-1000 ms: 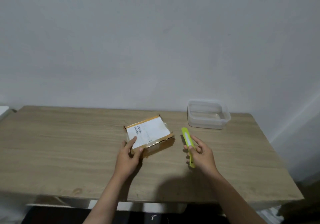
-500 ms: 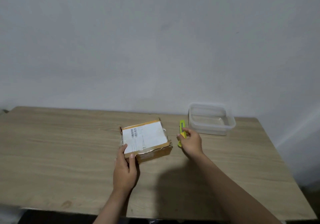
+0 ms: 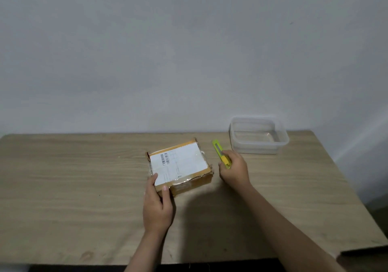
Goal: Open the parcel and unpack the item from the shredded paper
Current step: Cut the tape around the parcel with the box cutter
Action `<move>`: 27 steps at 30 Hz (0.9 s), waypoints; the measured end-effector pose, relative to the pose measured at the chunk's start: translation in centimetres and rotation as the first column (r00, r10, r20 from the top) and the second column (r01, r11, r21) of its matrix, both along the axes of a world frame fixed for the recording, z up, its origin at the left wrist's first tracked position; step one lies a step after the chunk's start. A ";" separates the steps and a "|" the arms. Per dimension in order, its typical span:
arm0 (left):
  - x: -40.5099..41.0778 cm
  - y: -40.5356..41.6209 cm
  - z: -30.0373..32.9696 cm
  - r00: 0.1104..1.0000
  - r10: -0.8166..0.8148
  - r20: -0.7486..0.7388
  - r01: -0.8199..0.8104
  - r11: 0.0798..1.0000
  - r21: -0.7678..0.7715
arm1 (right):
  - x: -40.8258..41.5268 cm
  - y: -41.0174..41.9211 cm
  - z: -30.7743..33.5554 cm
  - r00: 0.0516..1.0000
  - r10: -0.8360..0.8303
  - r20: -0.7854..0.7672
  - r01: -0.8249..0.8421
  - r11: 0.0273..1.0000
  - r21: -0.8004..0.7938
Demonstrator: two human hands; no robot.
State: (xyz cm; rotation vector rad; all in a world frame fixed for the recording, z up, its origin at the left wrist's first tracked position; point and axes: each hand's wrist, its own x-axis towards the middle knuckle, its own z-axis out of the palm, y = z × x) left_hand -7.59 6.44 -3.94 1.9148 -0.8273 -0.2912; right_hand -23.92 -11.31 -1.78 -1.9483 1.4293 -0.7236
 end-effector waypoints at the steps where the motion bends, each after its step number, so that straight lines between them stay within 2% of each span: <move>1: 0.1 0.0 -0.3 1.000 -0.001 -0.003 0.001 1.000 0.010 | -0.2 0.2 -0.1 1.000 -0.020 0.001 0.020 1.000 0.012; 4: 0.3 0.0 -0.4 1.000 -0.009 -0.005 0.009 1.000 0.016 | -0.9 1.1 -0.6 0.999 -0.043 -0.023 0.044 0.998 0.046; 7: 0.3 0.0 -0.3 1.000 -0.010 -0.009 0.010 1.000 0.003 | -1.0 1.6 -1.4 0.993 -0.012 -0.113 0.008 0.999 -0.036; 10: 0.5 0.0 -0.7 1.000 -0.023 -0.020 0.024 1.000 0.010 | -0.1 1.5 -1.2 0.977 -0.048 -0.206 0.030 0.996 -0.088; 15: 0.7 0.0 -0.9 0.998 -0.041 -0.042 0.041 0.999 0.006 | 1.2 0.6 -0.7 0.954 -0.061 -0.293 0.057 0.998 -0.024; 18: 0.4 0.0 -0.2 0.998 -0.046 -0.030 0.045 0.999 -0.019 | 1.1 1.2 -0.4 0.977 -0.064 -0.203 0.066 0.998 0.006; 21: 0.3 0.1 0.1 0.998 -0.044 -0.045 0.042 0.998 -0.038 | 0.9 3.0 0.6 0.996 -0.085 0.041 0.085 0.996 -0.018; 23: 0.4 0.2 0.0 0.995 -0.054 -0.084 0.050 0.998 -0.042 | 1.1 4.5 1.8 0.978 -0.082 0.191 0.073 0.996 0.056; 25: 0.7 0.5 0.2 0.989 -0.084 -0.119 0.078 0.996 -0.053 | 1.6 5.8 2.9 0.970 -0.039 0.241 0.009 0.992 0.127; 27: 1.2 0.8 0.7 0.978 -0.137 -0.155 0.126 0.989 -0.076 | 2.0 7.3 3.4 0.978 0.051 0.200 -0.070 0.993 0.093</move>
